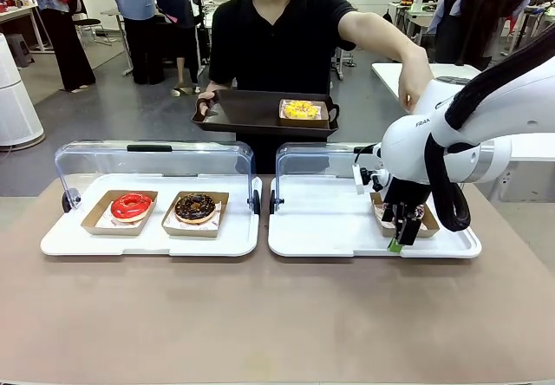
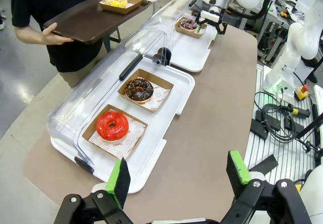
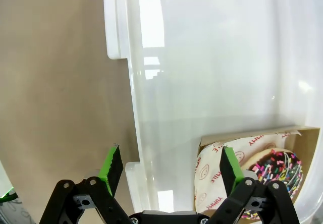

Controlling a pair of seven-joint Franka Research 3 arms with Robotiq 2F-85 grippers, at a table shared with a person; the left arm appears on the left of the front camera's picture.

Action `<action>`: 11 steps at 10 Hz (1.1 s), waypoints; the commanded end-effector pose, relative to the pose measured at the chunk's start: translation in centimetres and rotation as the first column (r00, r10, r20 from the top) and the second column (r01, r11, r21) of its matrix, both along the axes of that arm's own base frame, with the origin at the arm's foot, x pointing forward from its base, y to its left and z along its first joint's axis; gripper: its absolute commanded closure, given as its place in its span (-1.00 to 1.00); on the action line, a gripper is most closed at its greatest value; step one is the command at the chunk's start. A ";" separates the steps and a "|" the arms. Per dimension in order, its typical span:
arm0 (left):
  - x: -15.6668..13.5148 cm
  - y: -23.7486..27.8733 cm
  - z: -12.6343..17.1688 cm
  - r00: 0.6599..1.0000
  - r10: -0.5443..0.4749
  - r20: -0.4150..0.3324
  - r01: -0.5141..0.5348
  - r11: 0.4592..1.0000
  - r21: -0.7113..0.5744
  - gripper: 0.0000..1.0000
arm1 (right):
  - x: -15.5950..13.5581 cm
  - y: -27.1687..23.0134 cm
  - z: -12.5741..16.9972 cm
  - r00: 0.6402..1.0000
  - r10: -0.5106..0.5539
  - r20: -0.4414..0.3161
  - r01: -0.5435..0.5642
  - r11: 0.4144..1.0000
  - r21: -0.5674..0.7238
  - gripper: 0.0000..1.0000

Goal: Provide the desired donut to the person.
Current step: Pick up and lift the Paper togo box containing the Donut pointed at by the person.

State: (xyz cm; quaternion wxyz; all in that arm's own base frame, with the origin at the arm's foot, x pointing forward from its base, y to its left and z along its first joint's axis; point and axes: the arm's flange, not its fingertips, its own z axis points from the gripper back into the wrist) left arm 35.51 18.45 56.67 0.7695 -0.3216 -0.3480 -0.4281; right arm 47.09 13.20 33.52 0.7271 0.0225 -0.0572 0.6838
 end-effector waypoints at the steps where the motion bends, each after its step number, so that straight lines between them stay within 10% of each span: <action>1: -0.1 0.0 0.1 1.000 -0.002 0.008 0.002 1.000 -0.014 -1.00 | 0.6 0.4 -0.4 1.000 -0.011 0.028 0.012 0.999 -0.036 -1.00; 7: -0.1 0.0 0.1 1.000 -0.002 0.008 0.002 1.000 -0.014 -1.00 | 1.2 0.0 -0.9 0.999 0.025 0.044 -0.023 0.999 -0.039 -1.00; 11: -0.1 0.0 0.1 1.000 -0.002 0.008 0.002 1.000 -0.014 -1.00 | 1.3 -0.3 -1.2 0.998 0.037 0.053 -0.034 0.998 -0.055 1.00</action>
